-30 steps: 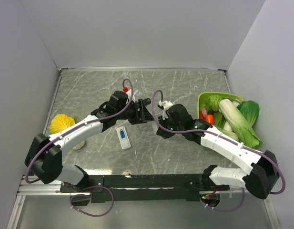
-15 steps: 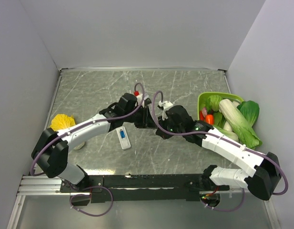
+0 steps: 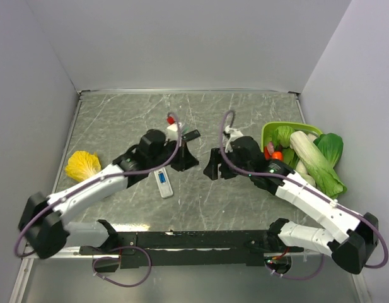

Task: Load the batteries into the remote control
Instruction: Adjust the battery cover.

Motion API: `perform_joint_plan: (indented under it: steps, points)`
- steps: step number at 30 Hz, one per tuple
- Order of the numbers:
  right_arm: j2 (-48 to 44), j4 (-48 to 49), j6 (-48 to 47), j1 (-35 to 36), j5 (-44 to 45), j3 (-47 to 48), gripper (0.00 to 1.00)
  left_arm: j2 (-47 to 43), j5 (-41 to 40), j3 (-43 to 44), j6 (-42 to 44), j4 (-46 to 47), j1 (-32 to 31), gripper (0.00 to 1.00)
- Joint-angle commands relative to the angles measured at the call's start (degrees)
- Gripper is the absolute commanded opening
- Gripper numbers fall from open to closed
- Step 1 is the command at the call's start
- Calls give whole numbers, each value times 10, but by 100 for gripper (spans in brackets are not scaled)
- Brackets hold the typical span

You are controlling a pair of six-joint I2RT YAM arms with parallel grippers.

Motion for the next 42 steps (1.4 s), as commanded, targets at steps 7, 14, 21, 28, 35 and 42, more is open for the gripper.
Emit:
perform_joint_plan:
  steps: [7,14,21,28,35,42]
  points:
    - [-56,147,120,-52,-190,-7,80,-196,-26,-141,182,248,-15,2]
    - [-41,278,23,-52,-310,-23,77,-202,64,-150,130,325,-15,4]
    - [-47,316,-48,-51,-347,-33,70,-211,91,-142,102,350,-15,4]
    - [-64,320,-103,-54,-355,-31,50,-215,127,-136,84,347,-15,2]
    - [-67,307,-148,-55,-381,-18,8,-217,144,-129,74,322,-15,6]
    - [-75,217,-258,-55,-337,10,0,-222,111,-91,42,221,2,74]
